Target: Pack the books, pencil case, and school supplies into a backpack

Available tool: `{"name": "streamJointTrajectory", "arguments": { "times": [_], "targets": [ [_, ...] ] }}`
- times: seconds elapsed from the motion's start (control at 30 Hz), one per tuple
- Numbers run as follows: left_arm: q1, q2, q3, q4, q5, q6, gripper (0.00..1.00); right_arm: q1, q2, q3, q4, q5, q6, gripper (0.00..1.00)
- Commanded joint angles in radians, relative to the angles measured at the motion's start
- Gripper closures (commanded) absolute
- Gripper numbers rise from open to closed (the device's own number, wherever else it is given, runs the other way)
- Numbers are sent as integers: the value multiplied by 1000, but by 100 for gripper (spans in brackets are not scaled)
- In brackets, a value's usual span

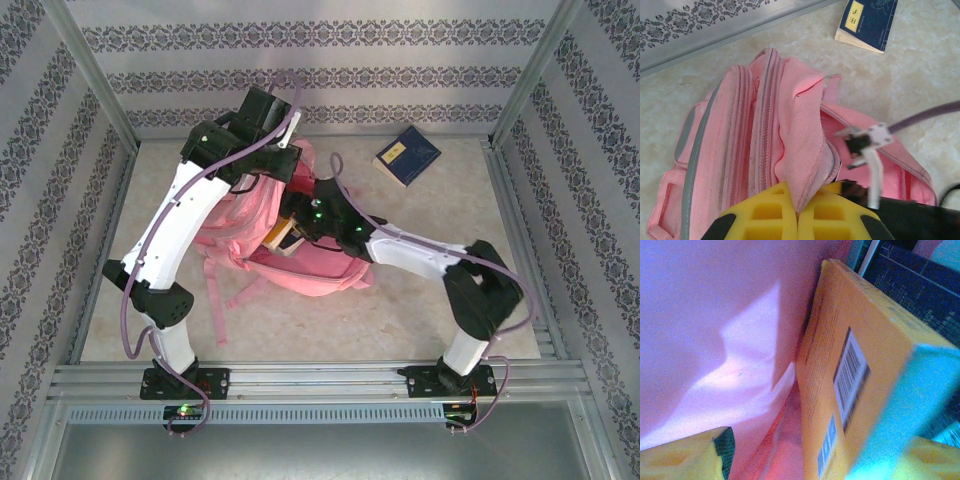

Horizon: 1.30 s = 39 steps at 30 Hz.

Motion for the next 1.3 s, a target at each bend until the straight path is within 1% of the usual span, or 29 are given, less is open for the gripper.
{"name": "streamJointTrajectory", "arguments": {
  "times": [0.0, 0.07, 0.13, 0.23, 0.27, 0.37, 0.43, 0.53, 0.6, 0.7, 0.77, 0.9, 1.07, 1.1, 1.17, 1.2, 1.27],
  "targets": [
    [10, -72, -36, 156, -4, -32, 100, -18, -99, -74, -35, -14, -61, 26],
    [10, -99, -98, 200, -7, -42, 100, -30, -140, -108, -63, -29, -79, 26],
    [10, -123, -159, 242, -10, -50, 100, -43, -183, -140, -94, -29, -104, 28],
    [10, -141, -222, 264, 0, -60, 100, -85, -270, -176, -161, -22, -164, 35],
    [10, -140, -238, 262, 8, -64, 100, -105, -300, -182, -193, -14, -190, 39],
    [10, -148, -323, 270, 59, -90, 100, -193, -406, -197, -316, 50, -288, 62],
    [10, -170, -426, 321, 114, -122, 100, -289, -458, -212, -377, 62, -317, 76],
    [9, -205, -586, 426, 195, -174, 100, -427, -483, -215, -421, 49, -366, 93],
    [9, -213, -665, 470, 237, -201, 100, -485, -473, -196, -447, 56, -431, 100],
    [8, -218, -772, 536, 288, -220, 100, -535, -426, -154, -471, 87, -521, 100],
    [8, -216, -821, 557, 282, -202, 100, -569, -375, -136, -459, 79, -517, 100],
    [34, -195, -866, 550, 250, -157, 100, -647, -198, -36, -487, 32, -481, 100],
    [98, -188, -915, 584, 242, -175, 100, -685, 30, 158, -579, 55, -503, 100],
    [111, -188, -922, 596, 240, -189, 97, -693, 81, 204, -598, 53, -504, 100],
    [124, -185, -920, 616, 271, -215, 78, -703, 179, 294, -629, 45, -505, 100],
    [124, -187, -912, 629, 296, -233, 67, -709, 228, 342, -640, 42, -507, 100],
    [118, -193, -894, 649, 361, -279, 52, -725, 321, 439, -653, 29, -507, 100]
  ]
}}
